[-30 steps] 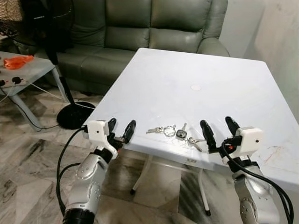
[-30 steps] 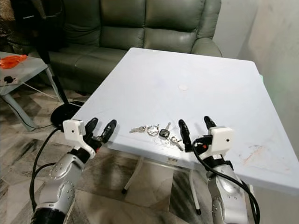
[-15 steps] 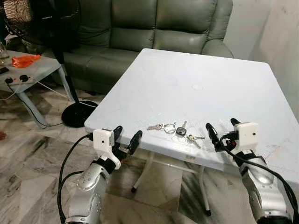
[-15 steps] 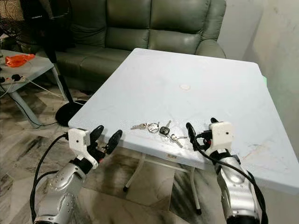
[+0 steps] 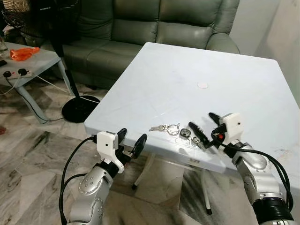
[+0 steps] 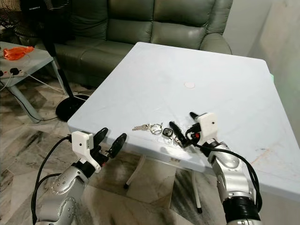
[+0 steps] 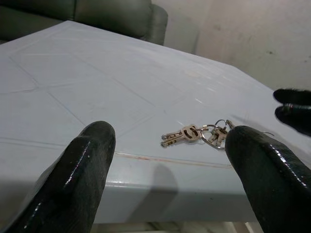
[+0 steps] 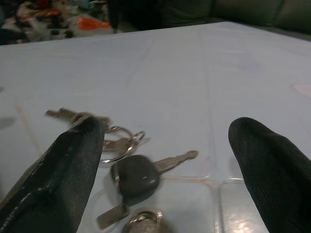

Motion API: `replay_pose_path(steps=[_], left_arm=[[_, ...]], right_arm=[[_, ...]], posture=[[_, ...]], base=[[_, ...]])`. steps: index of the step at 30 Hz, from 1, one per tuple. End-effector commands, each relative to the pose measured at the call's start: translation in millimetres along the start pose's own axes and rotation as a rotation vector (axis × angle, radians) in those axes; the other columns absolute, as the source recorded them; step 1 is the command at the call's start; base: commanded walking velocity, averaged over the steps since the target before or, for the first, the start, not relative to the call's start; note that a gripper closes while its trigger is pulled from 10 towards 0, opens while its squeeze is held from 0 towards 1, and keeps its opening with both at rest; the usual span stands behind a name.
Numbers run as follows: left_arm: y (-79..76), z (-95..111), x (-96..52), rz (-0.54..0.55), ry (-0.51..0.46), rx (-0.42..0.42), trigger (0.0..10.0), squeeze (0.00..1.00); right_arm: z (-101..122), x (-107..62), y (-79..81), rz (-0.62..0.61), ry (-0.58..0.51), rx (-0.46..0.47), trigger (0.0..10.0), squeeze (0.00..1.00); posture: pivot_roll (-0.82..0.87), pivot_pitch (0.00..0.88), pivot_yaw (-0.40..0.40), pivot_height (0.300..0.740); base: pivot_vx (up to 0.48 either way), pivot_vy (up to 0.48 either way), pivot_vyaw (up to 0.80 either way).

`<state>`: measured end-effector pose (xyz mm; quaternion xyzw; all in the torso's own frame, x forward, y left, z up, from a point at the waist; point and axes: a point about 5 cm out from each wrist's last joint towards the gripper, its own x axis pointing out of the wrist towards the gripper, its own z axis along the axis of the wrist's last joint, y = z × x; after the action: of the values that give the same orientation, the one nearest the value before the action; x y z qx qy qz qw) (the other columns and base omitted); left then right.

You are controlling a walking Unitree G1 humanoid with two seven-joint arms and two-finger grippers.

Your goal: Hang keys on a hook

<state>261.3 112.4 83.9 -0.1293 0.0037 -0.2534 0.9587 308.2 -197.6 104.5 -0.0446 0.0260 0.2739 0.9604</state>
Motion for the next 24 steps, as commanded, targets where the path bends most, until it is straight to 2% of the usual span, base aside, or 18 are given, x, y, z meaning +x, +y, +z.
replay_pose_path(steps=[1, 7, 16, 17, 21, 24], left_arm=[[-1.5, 2, -0.7, -0.010, 0.001, 0.015, 10.0, 0.00], [-2.0, 2, -0.9, -0.005, 0.001, 0.012, 10.0, 0.00], [-1.4, 3, -1.0, 0.000, 0.001, 0.013, 10.0, 0.00], [-1.3, 3, -0.9, 0.001, 0.002, 0.014, 10.0, 0.00], [-0.9, 3, -0.5, 0.004, 0.003, 0.013, 10.0, 0.00], [-0.5, 4, -0.3, 0.007, 0.001, 0.013, 10.0, 0.00]], right_arm=[[2, 1.7, -2.5, 0.023, 0.011, -0.006, 10.0, 0.00], [-4, -3.5, -4.7, 0.067, 0.051, -0.044, 10.0, 0.00], [-10, -3.7, -2.8, 0.046, 0.056, -0.043, 10.0, 0.00], [-11, -3.0, -0.4, 0.047, 0.053, -0.040, 8.1, 0.00], [-13, -1.9, 5.2, 0.049, 0.048, -0.027, 8.6, 0.00], [-17, -2.1, 11.1, 0.054, 0.047, -0.014, 8.2, 0.00]], posture=[[-0.01, 0.040, -0.023, 0.740], [-0.01, 0.040, -0.024, 0.740], [-0.02, 0.047, -0.020, 0.740], [-0.02, 0.047, -0.020, 0.740], [-0.02, 0.047, -0.020, 0.740], [-0.02, 0.047, -0.020, 0.740]], base=[[0.000, 0.000, 0.00], [0.000, 0.000, 0.00], [0.000, 0.000, 0.00], [0.000, 0.000, 0.00], [0.000, 0.000, 0.00], [0.000, 0.000, 0.00]])
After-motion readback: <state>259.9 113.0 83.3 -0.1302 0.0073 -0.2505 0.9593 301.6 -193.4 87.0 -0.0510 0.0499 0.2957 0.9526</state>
